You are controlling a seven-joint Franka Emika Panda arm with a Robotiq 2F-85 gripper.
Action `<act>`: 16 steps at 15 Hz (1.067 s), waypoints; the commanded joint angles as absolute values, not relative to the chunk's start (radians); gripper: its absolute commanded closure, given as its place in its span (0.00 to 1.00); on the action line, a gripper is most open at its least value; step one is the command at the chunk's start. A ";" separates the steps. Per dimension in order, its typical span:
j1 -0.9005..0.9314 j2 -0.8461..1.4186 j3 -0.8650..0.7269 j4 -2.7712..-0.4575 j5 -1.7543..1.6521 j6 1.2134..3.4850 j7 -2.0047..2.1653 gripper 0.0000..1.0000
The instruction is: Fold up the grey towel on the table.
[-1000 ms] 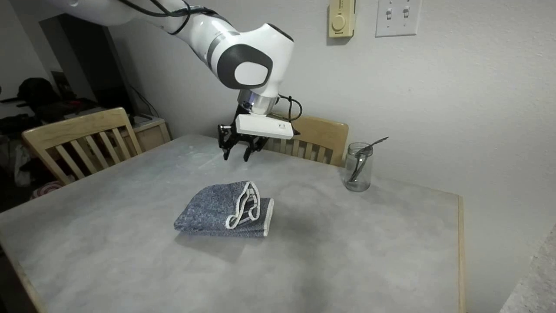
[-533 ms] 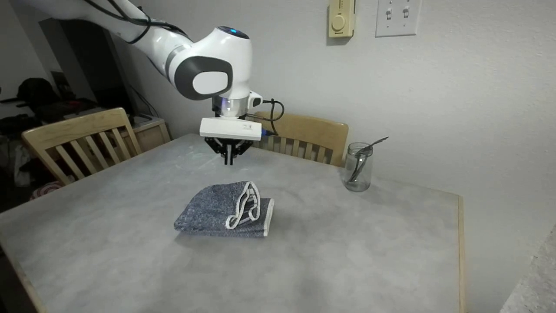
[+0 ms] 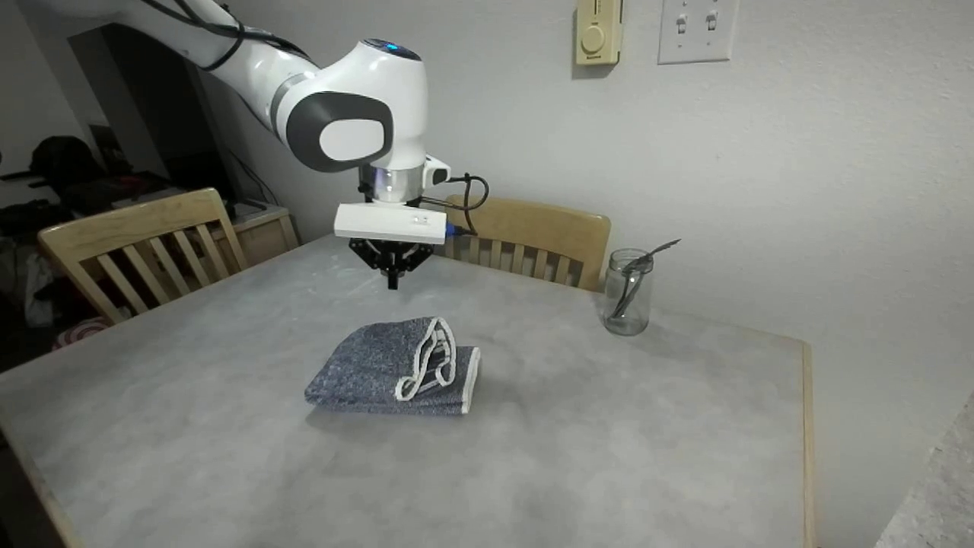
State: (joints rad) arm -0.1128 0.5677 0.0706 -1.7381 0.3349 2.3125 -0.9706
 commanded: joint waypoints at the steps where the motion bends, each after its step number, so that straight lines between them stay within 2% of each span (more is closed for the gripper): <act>1: -0.136 0.569 0.097 -1.738 0.315 2.314 -0.958 0.96; 8: -0.136 0.569 0.097 -1.739 0.315 2.315 -0.958 0.96; 9: -0.136 0.569 0.097 -1.739 0.315 2.315 -0.958 0.71; 10: -0.129 0.562 0.093 -1.746 0.306 2.324 -0.945 0.70; 16: -0.017 0.478 0.037 -1.839 0.088 2.423 -0.648 0.28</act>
